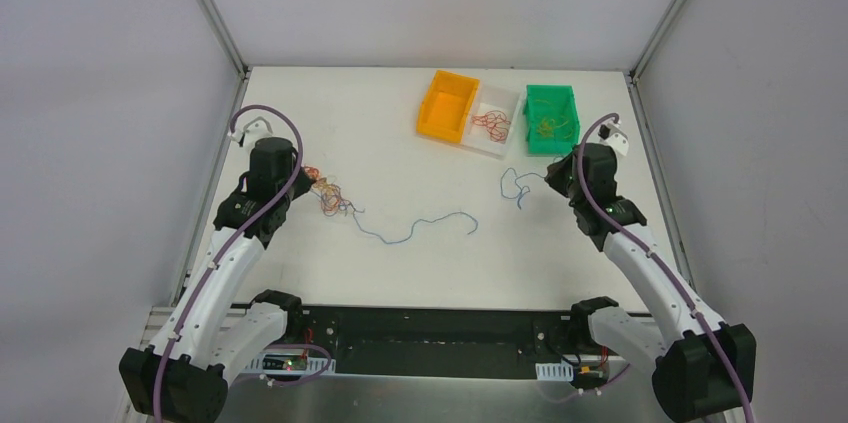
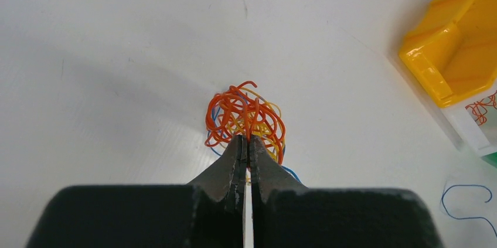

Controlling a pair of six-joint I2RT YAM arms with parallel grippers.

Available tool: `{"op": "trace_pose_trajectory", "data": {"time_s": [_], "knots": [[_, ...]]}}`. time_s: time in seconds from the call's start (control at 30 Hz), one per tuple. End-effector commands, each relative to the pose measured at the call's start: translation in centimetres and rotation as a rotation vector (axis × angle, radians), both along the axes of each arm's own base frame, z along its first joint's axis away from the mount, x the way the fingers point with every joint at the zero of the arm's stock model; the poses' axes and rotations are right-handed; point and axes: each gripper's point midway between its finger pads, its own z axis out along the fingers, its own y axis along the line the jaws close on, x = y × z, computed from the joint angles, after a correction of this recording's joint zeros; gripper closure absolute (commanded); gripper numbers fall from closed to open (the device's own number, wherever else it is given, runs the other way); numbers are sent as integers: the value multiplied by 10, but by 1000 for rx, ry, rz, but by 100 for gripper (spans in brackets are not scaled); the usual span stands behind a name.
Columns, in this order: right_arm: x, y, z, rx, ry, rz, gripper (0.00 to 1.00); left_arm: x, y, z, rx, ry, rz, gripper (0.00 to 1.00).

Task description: Untangle the cables

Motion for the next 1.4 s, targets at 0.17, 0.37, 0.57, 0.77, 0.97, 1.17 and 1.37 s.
{"op": "trace_pose_trajectory", "data": {"time_s": [0.17, 0.37, 0.57, 0.77, 0.97, 1.17, 1.37], "knots": [[-4, -20, 1, -40, 48, -82, 100, -2, 13, 9, 0, -19, 84, 100], [-5, 25, -31, 36, 179, 152, 91, 10, -33, -1, -93, 63, -151, 100], [-8, 33, -72, -13, 393, 179, 3, 12, -49, -8, -143, 81, -222, 100], [-7, 40, -75, -83, 407, 215, 1, 9, -52, -5, -137, 60, -251, 98], [-13, 54, -96, -189, 490, 274, 0, 8, -61, -6, -159, 71, -300, 95], [-13, 65, -122, -199, 566, 279, 1, 9, -62, -7, -156, 76, -315, 94], [-15, 62, -140, -309, 632, 258, 9, 8, -63, -8, -154, 79, -322, 94]]}}
